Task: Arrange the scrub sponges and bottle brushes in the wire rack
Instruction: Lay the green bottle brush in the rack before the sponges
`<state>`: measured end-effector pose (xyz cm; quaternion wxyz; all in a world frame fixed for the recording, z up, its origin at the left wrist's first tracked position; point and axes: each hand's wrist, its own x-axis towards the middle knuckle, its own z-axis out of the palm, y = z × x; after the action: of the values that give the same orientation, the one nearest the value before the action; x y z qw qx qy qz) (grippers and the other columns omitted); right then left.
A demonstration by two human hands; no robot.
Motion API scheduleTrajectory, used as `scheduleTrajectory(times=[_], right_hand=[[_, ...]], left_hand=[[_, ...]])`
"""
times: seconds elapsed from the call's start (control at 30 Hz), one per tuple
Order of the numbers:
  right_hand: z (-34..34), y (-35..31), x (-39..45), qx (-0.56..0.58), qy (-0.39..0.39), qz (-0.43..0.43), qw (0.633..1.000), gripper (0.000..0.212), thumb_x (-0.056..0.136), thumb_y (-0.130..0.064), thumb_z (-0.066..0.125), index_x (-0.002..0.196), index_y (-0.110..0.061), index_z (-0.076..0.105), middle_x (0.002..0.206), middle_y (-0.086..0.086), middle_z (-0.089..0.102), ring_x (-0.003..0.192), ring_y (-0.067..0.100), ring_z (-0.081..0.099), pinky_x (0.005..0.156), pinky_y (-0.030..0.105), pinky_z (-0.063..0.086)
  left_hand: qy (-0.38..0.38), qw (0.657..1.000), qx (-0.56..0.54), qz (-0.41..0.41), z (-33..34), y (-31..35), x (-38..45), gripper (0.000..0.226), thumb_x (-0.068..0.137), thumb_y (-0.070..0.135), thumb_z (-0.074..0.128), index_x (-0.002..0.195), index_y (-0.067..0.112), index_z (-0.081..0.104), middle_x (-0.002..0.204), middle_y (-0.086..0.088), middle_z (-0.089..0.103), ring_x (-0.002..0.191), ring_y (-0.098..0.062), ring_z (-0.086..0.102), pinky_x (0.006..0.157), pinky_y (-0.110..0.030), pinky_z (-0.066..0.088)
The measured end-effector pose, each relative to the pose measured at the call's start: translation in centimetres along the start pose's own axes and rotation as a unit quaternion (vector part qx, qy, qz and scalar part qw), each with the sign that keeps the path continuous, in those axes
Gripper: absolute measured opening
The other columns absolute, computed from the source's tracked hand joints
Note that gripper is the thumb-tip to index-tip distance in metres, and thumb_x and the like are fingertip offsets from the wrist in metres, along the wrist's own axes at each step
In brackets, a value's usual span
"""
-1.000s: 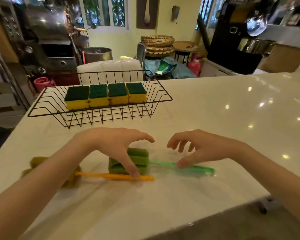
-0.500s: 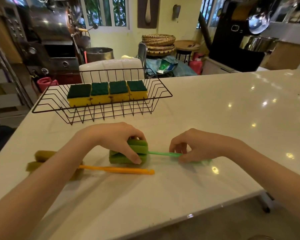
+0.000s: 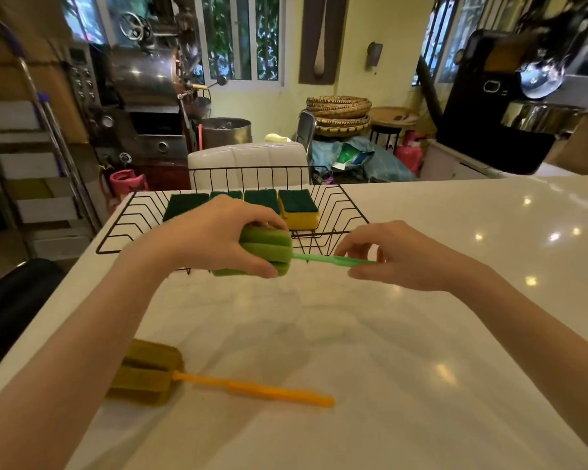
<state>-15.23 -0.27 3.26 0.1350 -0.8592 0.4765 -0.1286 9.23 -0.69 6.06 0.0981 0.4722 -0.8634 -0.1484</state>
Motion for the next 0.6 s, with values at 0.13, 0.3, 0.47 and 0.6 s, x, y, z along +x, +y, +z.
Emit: scheduleTrajectory(times=[0.13, 0.3, 0.47, 0.6], right_hand=[[-0.5, 0.0, 3.6, -0.004, 0.05, -0.022, 0.998, 0.025, 0.083, -0.019, 0.063, 0.108, -0.024, 0.063, 0.093, -0.009, 0.062, 0.086, 0.01, 0.058, 0.066, 0.012, 0.039], [0.4, -0.1, 8.2, 0.008, 0.105, -0.048, 0.993, 0.018, 0.083, -0.018, 0.063, 0.1, -0.024, 0.06, 0.09, -0.011, 0.06, 0.083, 0.008, 0.057, 0.063, 0.011, 0.037], [2.1, 0.0, 12.4, 0.008, 0.085, -0.048, 0.995, 0.015, 0.081, -0.02, 0.066, 0.095, -0.022, 0.064, 0.09, -0.009, 0.06, 0.084, 0.009, 0.057, 0.072, 0.018, 0.044], [2.8, -0.5, 15.0, 0.006, 0.03, -0.047, 0.998, 0.013, 0.081, -0.024, 0.066, 0.093, -0.02, 0.065, 0.082, -0.014, 0.056, 0.076, 0.004, 0.053, 0.063, 0.012, 0.038]], left_hand=[[0.027, 0.999, -0.016, -0.01, -1.6, -2.3, 1.0, 0.054, 0.07, 0.036, 0.073, 0.119, 0.032, 0.05, 0.102, 0.013, 0.052, 0.094, -0.008, 0.049, 0.072, -0.017, 0.041], [0.054, 0.998, -0.013, -0.042, -3.0, -5.6, 1.9, 0.055, 0.073, 0.031, 0.072, 0.123, 0.029, 0.049, 0.107, 0.008, 0.052, 0.098, -0.012, 0.05, 0.083, -0.027, 0.045], [0.042, 0.996, 0.007, -0.083, -3.0, -8.9, 2.5, 0.057, 0.074, 0.021, 0.07, 0.126, 0.026, 0.047, 0.113, 0.001, 0.053, 0.1, -0.016, 0.05, 0.086, -0.029, 0.046], [0.031, 0.99, 0.067, -0.117, -2.6, -11.1, 3.2, 0.057, 0.073, 0.027, 0.071, 0.125, 0.025, 0.048, 0.112, 0.001, 0.051, 0.097, -0.013, 0.043, 0.084, -0.028, 0.043]])
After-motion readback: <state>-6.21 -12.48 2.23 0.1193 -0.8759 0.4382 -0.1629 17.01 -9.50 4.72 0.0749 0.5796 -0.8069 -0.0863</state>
